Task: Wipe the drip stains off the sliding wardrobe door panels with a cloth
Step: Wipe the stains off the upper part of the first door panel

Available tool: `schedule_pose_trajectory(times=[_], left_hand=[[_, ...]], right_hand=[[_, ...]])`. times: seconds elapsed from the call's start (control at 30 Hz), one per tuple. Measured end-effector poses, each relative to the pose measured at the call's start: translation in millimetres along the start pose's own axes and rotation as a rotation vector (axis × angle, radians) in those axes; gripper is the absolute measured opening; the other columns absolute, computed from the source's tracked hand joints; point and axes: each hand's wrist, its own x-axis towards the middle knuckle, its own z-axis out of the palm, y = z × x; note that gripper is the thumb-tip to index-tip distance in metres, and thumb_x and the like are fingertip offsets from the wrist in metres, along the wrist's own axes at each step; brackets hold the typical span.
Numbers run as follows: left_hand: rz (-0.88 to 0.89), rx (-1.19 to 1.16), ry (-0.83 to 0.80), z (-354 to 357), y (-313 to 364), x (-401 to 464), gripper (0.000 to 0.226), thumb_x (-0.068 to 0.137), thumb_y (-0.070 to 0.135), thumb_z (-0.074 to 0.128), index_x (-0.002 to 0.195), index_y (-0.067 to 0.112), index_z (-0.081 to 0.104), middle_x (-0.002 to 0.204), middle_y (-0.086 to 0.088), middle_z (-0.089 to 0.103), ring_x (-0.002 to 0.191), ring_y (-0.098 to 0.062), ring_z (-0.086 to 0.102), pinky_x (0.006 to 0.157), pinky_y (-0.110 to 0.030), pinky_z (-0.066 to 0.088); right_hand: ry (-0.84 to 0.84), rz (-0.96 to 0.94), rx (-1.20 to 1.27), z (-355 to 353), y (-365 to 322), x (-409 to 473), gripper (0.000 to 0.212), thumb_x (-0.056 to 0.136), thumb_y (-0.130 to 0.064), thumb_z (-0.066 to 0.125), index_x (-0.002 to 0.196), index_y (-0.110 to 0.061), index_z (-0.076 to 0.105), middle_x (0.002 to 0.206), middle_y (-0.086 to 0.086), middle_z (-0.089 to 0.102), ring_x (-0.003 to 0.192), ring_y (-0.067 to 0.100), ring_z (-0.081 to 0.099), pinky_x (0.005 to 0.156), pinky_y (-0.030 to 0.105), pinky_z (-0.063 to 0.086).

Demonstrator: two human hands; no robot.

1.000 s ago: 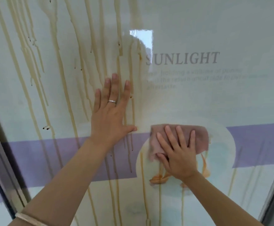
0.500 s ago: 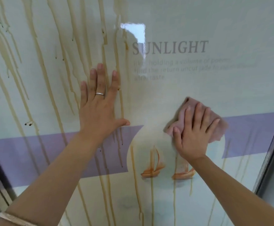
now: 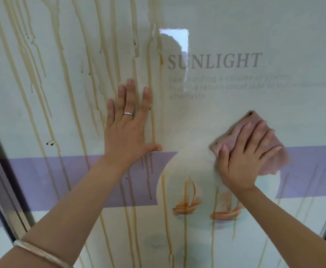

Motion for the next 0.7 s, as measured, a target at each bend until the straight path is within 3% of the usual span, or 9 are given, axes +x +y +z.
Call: schedule_pose_trajectory(times=[0.13,0.23,0.4,0.5,0.57,0.7], left_hand=[[0.004,-0.001,0.007,-1,-1,-1,0.139,0.047,0.058,0.082,0.147,0.024,-0.008,0.152,-0.006,-0.017,0.142,-0.025,-0.014,0.111,-0.036,-0.017],[0.006,-0.002,-0.012,-3,-4,-2,0.139,0.045,0.054,0.084,0.147,0.027,-0.007,0.154,-0.007,-0.014,0.142,-0.02,-0.014,0.113,-0.042,-0.004],[-0.02,-0.025,-0.008,-5,0,-2,0.139,0.046,0.053,0.084,0.146,0.029,-0.01,0.152,-0.001,-0.019,0.141,-0.017,-0.015,0.113,-0.041,-0.002],[0.024,-0.059,0.002,-11,-7,-5,0.13,0.052,0.062,0.076,0.147,0.028,-0.005,0.155,-0.005,-0.01,0.143,-0.02,-0.008,0.114,-0.041,0.001],[0.039,-0.074,0.005,-21,-21,-4,0.13,0.053,0.06,0.078,0.145,0.033,-0.01,0.155,-0.004,-0.012,0.143,-0.018,-0.012,0.114,-0.039,-0.005],[-0.068,-0.09,0.01,-53,-64,15,0.132,0.06,0.058,0.076,0.137,0.037,-0.029,0.144,0.001,-0.033,0.135,-0.013,-0.029,0.111,-0.036,-0.012]], right_hand=[[-0.002,-0.5,0.098,2,-41,-10,0.065,0.1,-0.048,0.024,0.155,-0.017,0.007,0.162,0.011,-0.003,0.148,0.037,-0.002,0.112,0.067,-0.004],[0.033,-0.71,0.065,1,-21,12,0.062,0.1,-0.05,0.023,0.155,-0.025,0.012,0.163,0.002,-0.002,0.149,0.03,0.002,0.113,0.064,-0.003],[0.135,-0.356,0.11,-4,-56,52,0.06,0.098,-0.045,0.029,0.152,-0.019,0.024,0.16,0.01,0.014,0.148,0.029,-0.001,0.114,0.062,-0.004],[0.068,-0.589,0.159,-3,-89,27,0.06,0.096,-0.046,0.032,0.151,-0.022,0.025,0.163,0.003,0.0,0.149,0.029,0.0,0.114,0.063,-0.004],[0.067,-0.635,0.148,-3,-93,31,0.06,0.095,-0.047,0.033,0.15,-0.024,0.027,0.163,0.0,0.0,0.149,0.028,0.002,0.114,0.064,-0.002],[0.176,-0.627,0.171,-15,-126,89,0.056,0.095,-0.046,0.035,0.146,-0.023,0.036,0.158,0.004,0.024,0.146,0.031,0.018,0.112,0.064,0.005]])
